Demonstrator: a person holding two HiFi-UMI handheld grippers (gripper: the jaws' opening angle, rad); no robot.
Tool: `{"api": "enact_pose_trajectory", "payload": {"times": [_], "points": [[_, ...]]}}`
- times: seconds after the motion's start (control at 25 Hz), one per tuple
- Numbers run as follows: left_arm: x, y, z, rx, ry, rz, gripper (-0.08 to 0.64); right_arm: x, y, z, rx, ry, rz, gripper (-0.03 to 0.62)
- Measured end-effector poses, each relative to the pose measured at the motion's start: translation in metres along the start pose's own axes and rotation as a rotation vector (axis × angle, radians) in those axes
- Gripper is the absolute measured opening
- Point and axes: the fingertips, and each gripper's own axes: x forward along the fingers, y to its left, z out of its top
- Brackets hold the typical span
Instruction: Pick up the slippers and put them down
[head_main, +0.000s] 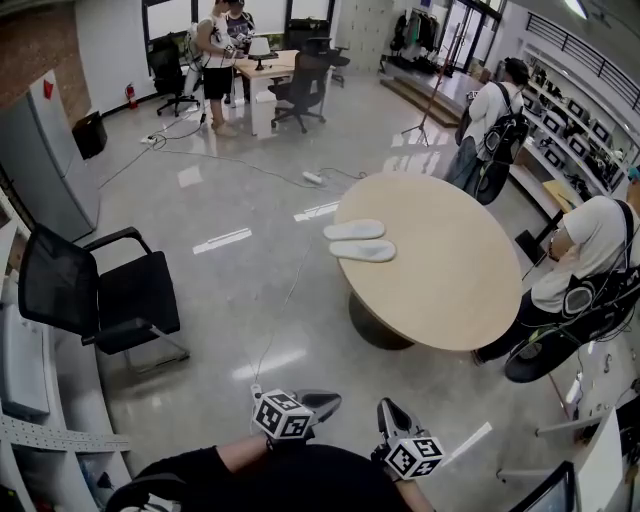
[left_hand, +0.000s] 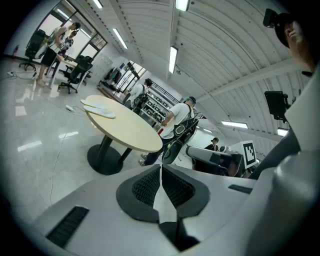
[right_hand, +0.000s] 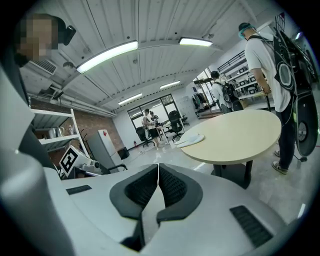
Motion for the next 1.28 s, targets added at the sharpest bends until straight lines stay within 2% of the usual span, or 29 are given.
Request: {"api": "enact_pose_trajectory", "payload": {"times": [0.24, 0.44, 0.72, 0.96, 1.12, 1.28], "points": [[-0.001, 0.009, -0.018, -0.054, -0.001, 0.028, 0.025, 0.002, -0.002, -0.022, 0.018, 0.076, 0.007, 0.017], [0.028, -0.002, -0.022, -0.077, 0.036, 0.028, 0.025, 0.003, -0.026, -0.018, 0.033, 0.124, 0.028, 0.017], [0.058, 0.001, 0.002, -0.039, 0.012, 0.143, 0.025, 0.023, -0.064, 0.007, 0.037, 0.128, 0.130, 0.017], [0.113, -0.010, 0.031, 0.025, 0.006, 0.184, 0.025, 0.028, -0.124, 0.042, 0.059, 0.090, 0.153, 0.017], [0.141, -0.016, 0.045, 0.017, -0.009, 0.208, 0.025, 0.026, -0.159, 0.059, 0.088, 0.086, 0.159, 0.017], [0.159, -0.017, 0.046, -0.009, -0.025, 0.233, 0.025, 0.026, -0.182, 0.058, 0.105, 0.103, 0.168, 0.017]]}}
